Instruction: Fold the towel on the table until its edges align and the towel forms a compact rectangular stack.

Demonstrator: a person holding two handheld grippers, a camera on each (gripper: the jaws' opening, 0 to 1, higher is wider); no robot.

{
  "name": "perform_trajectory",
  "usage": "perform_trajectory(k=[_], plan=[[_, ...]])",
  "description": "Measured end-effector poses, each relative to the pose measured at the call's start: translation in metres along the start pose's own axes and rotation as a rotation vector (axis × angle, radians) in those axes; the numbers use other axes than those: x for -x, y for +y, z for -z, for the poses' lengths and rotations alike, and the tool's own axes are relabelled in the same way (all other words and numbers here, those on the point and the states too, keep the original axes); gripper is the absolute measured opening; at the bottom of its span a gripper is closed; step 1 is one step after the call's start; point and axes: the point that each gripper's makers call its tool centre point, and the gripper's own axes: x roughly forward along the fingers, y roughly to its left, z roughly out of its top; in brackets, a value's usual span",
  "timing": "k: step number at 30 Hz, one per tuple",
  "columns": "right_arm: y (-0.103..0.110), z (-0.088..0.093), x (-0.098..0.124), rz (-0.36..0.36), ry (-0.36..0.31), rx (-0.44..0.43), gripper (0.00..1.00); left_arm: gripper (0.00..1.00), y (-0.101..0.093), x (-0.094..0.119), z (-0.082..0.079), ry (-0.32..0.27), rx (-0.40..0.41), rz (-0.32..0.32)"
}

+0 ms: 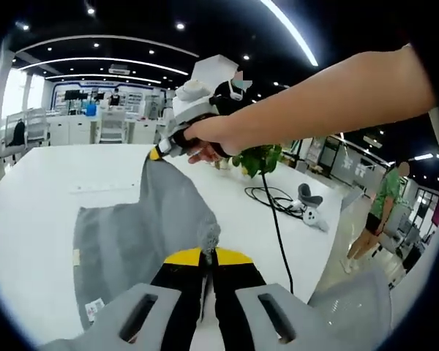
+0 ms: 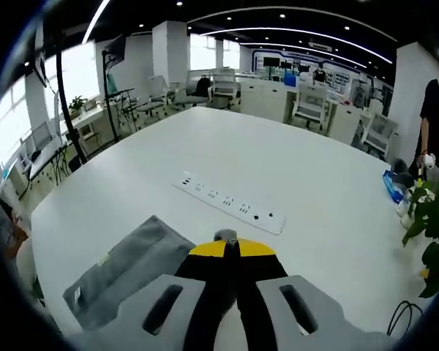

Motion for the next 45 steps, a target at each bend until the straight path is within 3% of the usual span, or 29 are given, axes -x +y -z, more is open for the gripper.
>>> perform_trajectory(k=[8,16,21,27,34,38,40,45], plan=[[0.027,-0.016,-0.015,-0.017,-0.005,0.025,0.01,0.04,0.014,0.014,0.001,-0.024,0.027,-0.036],[0.058,-0.021,-0.029,-0.035,-0.005,0.048,0.01,0.04,0.036,0.028,0.014,-0.030,0.089,-0.095],[0.074,-0.022,-0.052,-0.048,0.001,0.057,0.01,0.05,0.050,0.036,0.022,-0.037,0.060,-0.139],[0.091,-0.016,-0.065,-0.052,0.031,0.095,0.01,0.05,0.067,0.040,0.047,0.020,0.074,-0.167],[0.104,-0.010,-0.080,-0.066,0.053,0.098,0.01,0.05,0.087,0.048,0.056,0.040,0.083,-0.200],[0.115,-0.005,-0.090,-0.076,0.058,0.102,0.01,0.05,0.084,0.046,0.068,0.099,0.118,-0.177],[0.120,-0.003,-0.094,-0.078,0.063,0.108,0.01,0.05,0.090,0.045,0.070,0.091,0.118,-0.184],[0.126,0.002,-0.110,-0.074,0.077,0.097,0.01,0.05,0.100,0.044,0.083,0.138,0.146,-0.189]])
